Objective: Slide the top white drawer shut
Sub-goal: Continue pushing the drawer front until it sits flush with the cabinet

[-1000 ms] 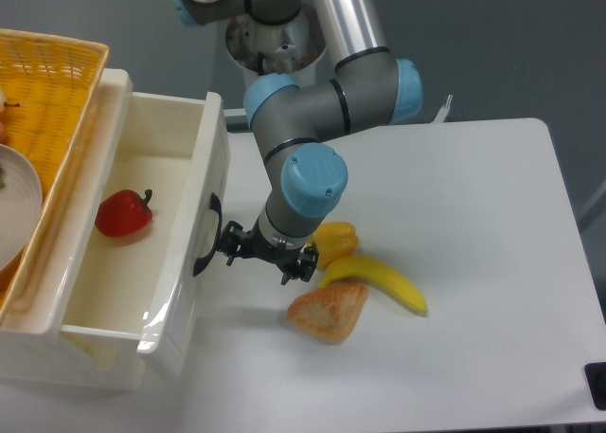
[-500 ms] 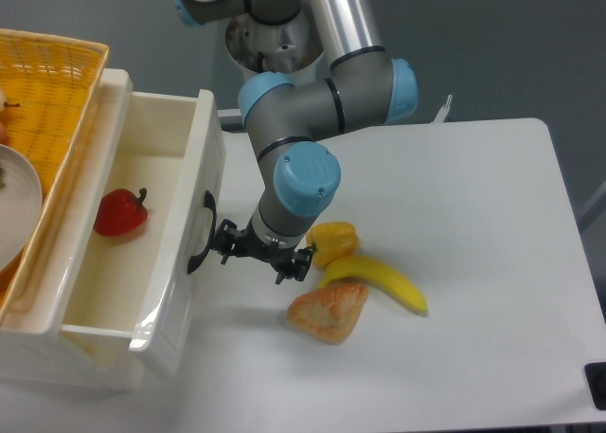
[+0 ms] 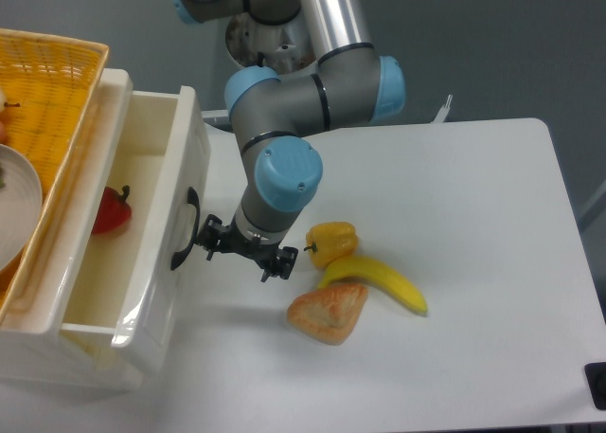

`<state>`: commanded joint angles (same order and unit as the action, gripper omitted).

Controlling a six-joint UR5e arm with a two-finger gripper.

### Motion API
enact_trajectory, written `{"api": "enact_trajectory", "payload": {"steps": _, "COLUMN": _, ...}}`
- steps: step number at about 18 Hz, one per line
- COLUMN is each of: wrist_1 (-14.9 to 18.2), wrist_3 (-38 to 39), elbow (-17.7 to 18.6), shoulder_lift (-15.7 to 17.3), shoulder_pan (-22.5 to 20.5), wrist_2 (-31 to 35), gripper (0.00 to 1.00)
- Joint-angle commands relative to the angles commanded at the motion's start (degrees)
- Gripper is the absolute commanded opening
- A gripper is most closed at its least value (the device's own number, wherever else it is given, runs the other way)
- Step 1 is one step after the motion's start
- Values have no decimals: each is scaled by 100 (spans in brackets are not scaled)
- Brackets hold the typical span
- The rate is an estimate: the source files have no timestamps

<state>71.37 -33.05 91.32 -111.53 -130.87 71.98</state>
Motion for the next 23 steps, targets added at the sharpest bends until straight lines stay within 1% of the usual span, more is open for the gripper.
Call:
{"api": "enact_trajectory", "payload": {"steps": 12, "wrist_1": -9, "wrist_3": 9, "elbow": 0, "shoulder_lift": 9, "shoulder_pan": 264, "wrist_2": 62, "gripper": 100}}
{"api": "enact_trajectory", "payload": {"steps": 23, "wrist_1": -44, "wrist_3": -26, "elbow": -44, "shoulder_lift": 9, "shoulder_pan": 360, "wrist_2": 35, "gripper": 100}}
